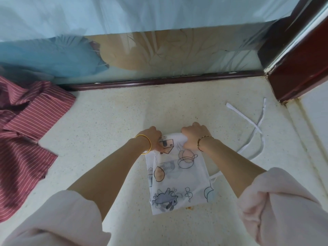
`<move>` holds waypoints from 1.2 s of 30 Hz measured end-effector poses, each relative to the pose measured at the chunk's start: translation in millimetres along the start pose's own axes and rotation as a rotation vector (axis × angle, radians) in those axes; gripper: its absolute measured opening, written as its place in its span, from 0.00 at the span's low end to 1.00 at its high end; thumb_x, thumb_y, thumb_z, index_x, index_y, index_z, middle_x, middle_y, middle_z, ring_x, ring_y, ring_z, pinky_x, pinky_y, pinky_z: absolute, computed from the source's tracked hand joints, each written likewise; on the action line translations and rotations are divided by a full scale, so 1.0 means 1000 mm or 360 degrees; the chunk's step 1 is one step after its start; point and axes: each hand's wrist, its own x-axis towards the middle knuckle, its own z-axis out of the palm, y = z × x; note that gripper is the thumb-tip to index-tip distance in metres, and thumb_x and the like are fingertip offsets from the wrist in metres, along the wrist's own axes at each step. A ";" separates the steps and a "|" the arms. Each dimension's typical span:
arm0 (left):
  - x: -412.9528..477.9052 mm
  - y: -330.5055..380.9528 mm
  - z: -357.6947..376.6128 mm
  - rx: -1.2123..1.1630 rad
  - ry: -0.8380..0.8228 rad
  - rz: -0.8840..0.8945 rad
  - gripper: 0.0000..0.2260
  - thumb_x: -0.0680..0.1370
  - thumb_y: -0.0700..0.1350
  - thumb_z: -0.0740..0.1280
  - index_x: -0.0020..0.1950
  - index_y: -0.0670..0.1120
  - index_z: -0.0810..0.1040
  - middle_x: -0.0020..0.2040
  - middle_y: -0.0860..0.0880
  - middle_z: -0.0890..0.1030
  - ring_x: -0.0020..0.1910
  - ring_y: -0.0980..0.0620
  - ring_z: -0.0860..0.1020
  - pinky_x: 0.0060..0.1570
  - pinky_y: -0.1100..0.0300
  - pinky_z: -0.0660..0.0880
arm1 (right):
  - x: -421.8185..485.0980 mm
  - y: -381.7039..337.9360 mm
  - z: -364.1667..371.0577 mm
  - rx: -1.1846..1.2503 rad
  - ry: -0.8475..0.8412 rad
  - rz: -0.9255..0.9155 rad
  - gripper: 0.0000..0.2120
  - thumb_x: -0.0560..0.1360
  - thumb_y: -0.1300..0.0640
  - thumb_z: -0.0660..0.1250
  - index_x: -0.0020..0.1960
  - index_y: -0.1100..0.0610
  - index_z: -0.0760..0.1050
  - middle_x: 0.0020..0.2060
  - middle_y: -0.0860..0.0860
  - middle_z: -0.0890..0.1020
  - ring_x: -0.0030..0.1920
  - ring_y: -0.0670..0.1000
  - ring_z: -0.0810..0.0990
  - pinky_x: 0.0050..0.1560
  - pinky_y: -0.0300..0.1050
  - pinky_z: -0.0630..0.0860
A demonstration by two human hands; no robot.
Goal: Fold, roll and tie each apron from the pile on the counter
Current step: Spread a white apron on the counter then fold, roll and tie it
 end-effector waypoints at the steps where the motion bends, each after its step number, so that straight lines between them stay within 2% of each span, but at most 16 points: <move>1: -0.003 0.001 0.000 0.0009 -0.0018 0.0005 0.23 0.73 0.56 0.69 0.60 0.42 0.72 0.57 0.45 0.70 0.53 0.45 0.74 0.50 0.55 0.73 | -0.002 0.002 0.000 0.0086 -0.0020 -0.0025 0.09 0.72 0.56 0.65 0.51 0.54 0.69 0.41 0.48 0.71 0.52 0.53 0.69 0.40 0.42 0.63; 3: -0.010 0.002 -0.004 0.0028 0.0002 0.0009 0.20 0.73 0.56 0.68 0.56 0.43 0.74 0.55 0.45 0.71 0.53 0.45 0.74 0.50 0.55 0.73 | -0.009 0.004 -0.005 0.0268 -0.0041 -0.0055 0.07 0.72 0.59 0.65 0.45 0.54 0.67 0.35 0.46 0.66 0.46 0.52 0.70 0.33 0.39 0.61; 5: -0.016 0.002 -0.018 0.0008 0.0119 -0.0001 0.15 0.74 0.54 0.68 0.51 0.44 0.74 0.51 0.46 0.72 0.51 0.46 0.74 0.47 0.55 0.73 | -0.015 0.005 -0.016 0.0319 0.0086 -0.0044 0.05 0.73 0.59 0.64 0.44 0.54 0.68 0.36 0.47 0.66 0.43 0.52 0.70 0.31 0.39 0.61; 8: -0.034 0.006 -0.056 0.0004 0.0487 -0.0028 0.10 0.77 0.51 0.64 0.45 0.45 0.71 0.44 0.49 0.73 0.47 0.46 0.76 0.39 0.57 0.70 | -0.027 0.007 -0.045 0.0273 0.0687 0.0031 0.02 0.75 0.59 0.62 0.46 0.57 0.72 0.42 0.50 0.69 0.39 0.51 0.71 0.34 0.41 0.65; 11: -0.058 0.015 -0.097 0.0133 0.1151 -0.0006 0.06 0.79 0.47 0.62 0.45 0.46 0.73 0.42 0.48 0.75 0.43 0.44 0.77 0.34 0.58 0.66 | -0.045 0.005 -0.084 0.0201 0.1464 0.0057 0.05 0.70 0.66 0.65 0.44 0.58 0.75 0.41 0.53 0.74 0.37 0.54 0.73 0.32 0.41 0.64; 13: -0.072 0.020 -0.110 0.0298 0.1670 0.0124 0.02 0.72 0.40 0.67 0.40 0.44 0.76 0.36 0.46 0.77 0.33 0.43 0.77 0.28 0.61 0.62 | -0.057 0.005 -0.097 0.0148 0.1867 0.0009 0.11 0.62 0.71 0.66 0.41 0.60 0.76 0.39 0.55 0.76 0.37 0.56 0.75 0.30 0.41 0.66; 15: -0.080 0.020 -0.105 0.0482 0.1921 0.0247 0.06 0.63 0.36 0.69 0.34 0.45 0.74 0.30 0.47 0.75 0.26 0.45 0.74 0.25 0.63 0.61 | -0.066 0.006 -0.091 0.0087 0.2046 -0.0073 0.10 0.62 0.71 0.64 0.40 0.60 0.76 0.39 0.56 0.77 0.38 0.58 0.75 0.32 0.43 0.70; 18: -0.077 0.018 -0.064 0.0522 0.1680 0.0435 0.10 0.62 0.37 0.75 0.36 0.44 0.75 0.34 0.46 0.77 0.27 0.48 0.73 0.26 0.62 0.66 | -0.074 0.009 -0.049 0.0045 0.1850 -0.0111 0.08 0.66 0.70 0.71 0.41 0.61 0.77 0.39 0.56 0.78 0.39 0.56 0.77 0.38 0.46 0.76; 20: -0.076 0.018 -0.024 0.0490 0.1394 0.0493 0.12 0.61 0.41 0.78 0.38 0.44 0.76 0.36 0.46 0.77 0.29 0.49 0.74 0.27 0.61 0.68 | -0.079 0.009 -0.010 0.0037 0.1564 -0.0112 0.11 0.62 0.66 0.77 0.41 0.60 0.78 0.38 0.55 0.80 0.38 0.55 0.79 0.39 0.44 0.77; 22: -0.075 0.019 0.017 0.0447 0.1142 0.0542 0.13 0.60 0.39 0.78 0.40 0.45 0.77 0.39 0.46 0.79 0.33 0.49 0.78 0.30 0.59 0.73 | -0.088 0.008 0.027 0.0022 0.1289 -0.0179 0.15 0.56 0.65 0.80 0.37 0.59 0.77 0.34 0.53 0.79 0.34 0.53 0.78 0.34 0.41 0.76; 24: -0.075 0.020 0.047 0.0329 0.0919 0.0519 0.12 0.67 0.38 0.74 0.48 0.44 0.77 0.50 0.45 0.81 0.47 0.45 0.80 0.45 0.54 0.78 | -0.097 0.005 0.055 0.0043 0.1045 -0.0190 0.17 0.53 0.63 0.81 0.33 0.56 0.75 0.29 0.50 0.77 0.28 0.50 0.76 0.28 0.38 0.73; 26: -0.080 0.025 0.064 0.0264 0.0661 0.0449 0.11 0.76 0.37 0.65 0.58 0.43 0.74 0.61 0.45 0.76 0.59 0.44 0.75 0.57 0.54 0.73 | -0.107 0.004 0.071 0.0065 0.0846 -0.0138 0.16 0.56 0.62 0.80 0.35 0.54 0.73 0.28 0.49 0.76 0.28 0.49 0.74 0.26 0.39 0.72; 28: -0.085 0.029 0.069 0.0182 0.0465 0.0397 0.11 0.79 0.38 0.59 0.61 0.44 0.70 0.62 0.46 0.74 0.57 0.46 0.74 0.55 0.57 0.72 | -0.114 0.007 0.077 0.0029 0.0626 -0.0092 0.06 0.71 0.61 0.69 0.45 0.56 0.73 0.39 0.51 0.78 0.37 0.50 0.75 0.37 0.43 0.74; 30: -0.090 0.032 0.066 0.0067 0.0314 0.0361 0.10 0.79 0.41 0.59 0.61 0.45 0.69 0.58 0.46 0.75 0.53 0.46 0.75 0.52 0.57 0.73 | -0.118 0.011 0.075 0.0056 0.0455 -0.0113 0.06 0.78 0.59 0.58 0.53 0.56 0.70 0.47 0.51 0.76 0.41 0.50 0.72 0.42 0.43 0.71; 33: -0.095 0.032 0.060 -0.0131 0.0127 0.0325 0.07 0.79 0.41 0.60 0.56 0.49 0.70 0.52 0.49 0.75 0.49 0.48 0.75 0.48 0.61 0.71 | -0.120 0.013 0.068 0.0133 0.0322 -0.0160 0.06 0.78 0.56 0.57 0.54 0.54 0.68 0.44 0.51 0.75 0.40 0.50 0.70 0.38 0.42 0.67; 36: -0.095 0.028 0.054 -0.0339 0.0108 0.0318 0.04 0.78 0.42 0.62 0.47 0.50 0.69 0.45 0.52 0.73 0.41 0.52 0.72 0.39 0.67 0.67 | -0.118 0.015 0.059 0.0304 0.0129 -0.0106 0.07 0.76 0.53 0.62 0.52 0.52 0.69 0.40 0.48 0.73 0.39 0.50 0.72 0.33 0.39 0.64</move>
